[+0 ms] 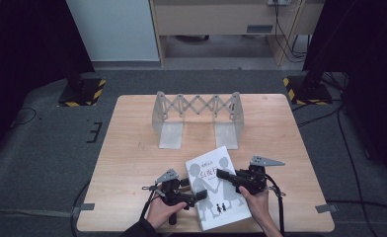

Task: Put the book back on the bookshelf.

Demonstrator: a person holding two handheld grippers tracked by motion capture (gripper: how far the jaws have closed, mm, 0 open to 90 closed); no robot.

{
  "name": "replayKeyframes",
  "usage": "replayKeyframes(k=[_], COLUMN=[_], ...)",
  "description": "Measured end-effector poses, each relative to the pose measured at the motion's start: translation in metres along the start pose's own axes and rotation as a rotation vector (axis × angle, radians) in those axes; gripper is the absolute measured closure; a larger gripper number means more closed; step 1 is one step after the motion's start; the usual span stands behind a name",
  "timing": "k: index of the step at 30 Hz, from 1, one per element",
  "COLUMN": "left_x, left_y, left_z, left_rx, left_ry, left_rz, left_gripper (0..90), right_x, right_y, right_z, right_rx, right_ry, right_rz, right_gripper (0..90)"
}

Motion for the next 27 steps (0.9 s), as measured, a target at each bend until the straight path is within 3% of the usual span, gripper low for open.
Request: replayKeyframes(k=[4,7,10,13,17,20,27], left_x=[-0.003,-0.005,-0.006,-0.007,-0.008,-0.009,-0.009], left_y=[0.005,0.007,0.01,0.009,0.009,0.008,0.008], left_z=[0.002,0.003,0.005,0.004,0.004,0.005,0.005], left_rx=[0.024,0.053,0.094,0.086,0.08,0.075,0.06], left_ry=[0.005,0.03,0.056,0.057,0.06,0.067,0.08], left_rz=[-0.002,-0.011,-0.018,-0.033,-0.046,-0.057,-0.083], left_gripper=[0.0,0.0,0.1,0.5,0.8,1.7,5.5], right_x=[-0.004,-0.008,-0.009,-0.008,-0.005,0.001,0.007], right_y=[-0.008,-0.012,-0.014,-0.017,-0.018,-0.022,-0.033], right_z=[0.003,0.008,0.01,0.014,0.016,0.02,0.03], right_rx=[-0.001,0.035,0.055,0.096,0.127,0.153,0.152], right_ry=[0.038,0.071,0.095,0.106,0.116,0.125,0.166], right_rz=[0.044,0.096,0.118,0.165,0.183,0.226,0.283], right_gripper=[71.4,64.9,60.2,53.1,47.1,41.8,36.3])
Point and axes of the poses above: each handheld gripper's, and its own axes: x roughly backward along the jaws, z roughly out of its underside, y roughly to its left, the point moved 5 cm from there along -x, roughly forward along the jaws, and after that the axes turned 6 degrees about z, right-handed, at the moved point
